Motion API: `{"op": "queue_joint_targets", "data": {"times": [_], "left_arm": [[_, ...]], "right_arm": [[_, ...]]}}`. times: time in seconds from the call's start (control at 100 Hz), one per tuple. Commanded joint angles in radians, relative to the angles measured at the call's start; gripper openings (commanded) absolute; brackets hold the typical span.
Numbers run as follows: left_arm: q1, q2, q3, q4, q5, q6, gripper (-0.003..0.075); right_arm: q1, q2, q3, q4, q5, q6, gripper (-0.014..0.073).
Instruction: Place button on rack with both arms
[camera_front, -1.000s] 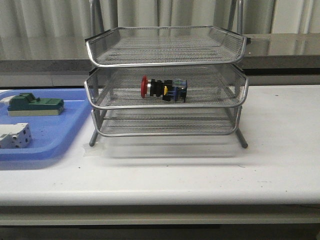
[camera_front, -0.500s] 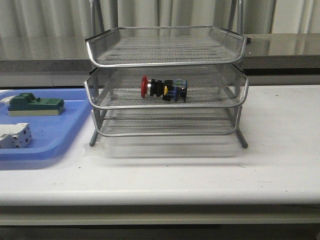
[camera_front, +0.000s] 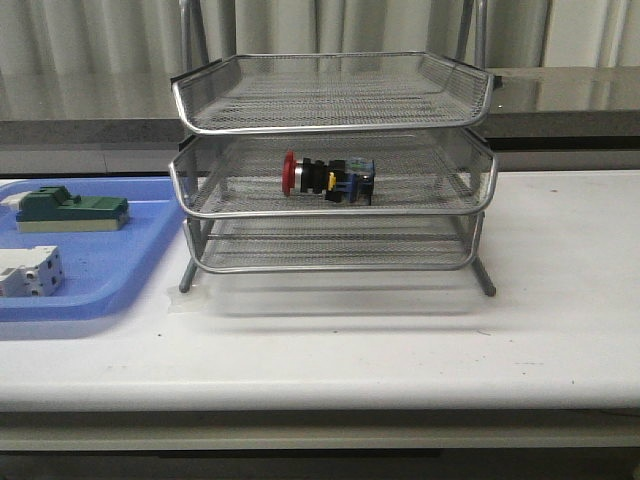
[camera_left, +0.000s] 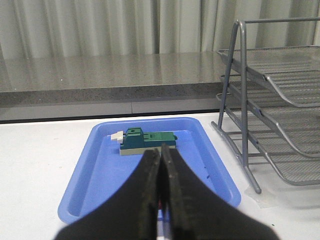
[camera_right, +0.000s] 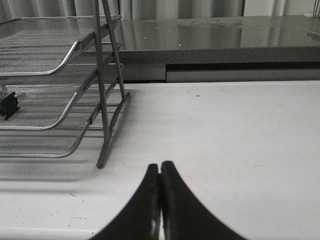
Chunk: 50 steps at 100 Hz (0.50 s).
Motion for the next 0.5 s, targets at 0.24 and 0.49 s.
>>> {"op": "queue_joint_targets", "data": {"times": [0.24,0.49], "left_arm": [[-0.001,-0.057,0.05,-0.04,-0.072,-0.013,-0.002],[-0.001,-0.057,0.05,-0.04,-0.079,-0.013,-0.002]], "right_arm": [[-0.004,-0.017,-0.014,-0.011,-0.085,-0.006,-0.006],[-0.004,-0.017,-0.014,-0.011,-0.085,-0.006,-0.006]]}}
